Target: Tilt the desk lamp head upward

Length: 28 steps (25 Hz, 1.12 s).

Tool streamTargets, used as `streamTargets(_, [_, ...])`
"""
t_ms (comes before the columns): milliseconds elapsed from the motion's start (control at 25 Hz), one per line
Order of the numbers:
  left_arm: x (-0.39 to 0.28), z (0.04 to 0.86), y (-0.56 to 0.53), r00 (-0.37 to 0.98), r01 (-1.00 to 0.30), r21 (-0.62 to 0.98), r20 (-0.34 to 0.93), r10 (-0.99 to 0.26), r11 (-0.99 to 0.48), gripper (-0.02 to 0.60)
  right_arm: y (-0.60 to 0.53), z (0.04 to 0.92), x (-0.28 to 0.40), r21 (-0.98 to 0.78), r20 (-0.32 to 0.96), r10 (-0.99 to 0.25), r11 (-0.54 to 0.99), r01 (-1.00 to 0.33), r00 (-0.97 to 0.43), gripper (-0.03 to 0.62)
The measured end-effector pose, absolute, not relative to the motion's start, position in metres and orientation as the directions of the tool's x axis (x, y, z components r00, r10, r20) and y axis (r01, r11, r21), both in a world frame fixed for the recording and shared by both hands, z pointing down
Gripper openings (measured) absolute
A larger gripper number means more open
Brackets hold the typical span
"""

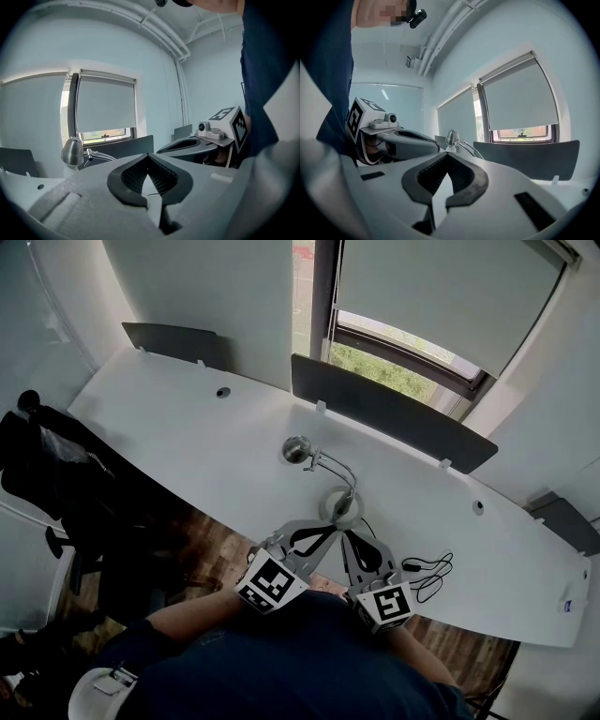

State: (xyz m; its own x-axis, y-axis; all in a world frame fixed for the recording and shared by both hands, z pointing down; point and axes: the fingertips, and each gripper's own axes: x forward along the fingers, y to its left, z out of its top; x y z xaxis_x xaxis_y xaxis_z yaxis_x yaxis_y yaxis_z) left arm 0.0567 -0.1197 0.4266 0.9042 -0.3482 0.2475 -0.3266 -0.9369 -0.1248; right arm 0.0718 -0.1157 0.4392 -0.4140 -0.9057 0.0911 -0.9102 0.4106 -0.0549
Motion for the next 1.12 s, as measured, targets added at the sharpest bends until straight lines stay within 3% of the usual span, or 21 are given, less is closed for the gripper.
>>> streamTargets(1120, [0.0525, 0.4267, -0.1234, 0.9, -0.34, -0.151, 0.234, -0.368, -0.928, 0.006, -0.1187, 0.4467, 0.069, -0.067, 0.121, -0.895, 0.425, -0.903, -0.43, 0.009])
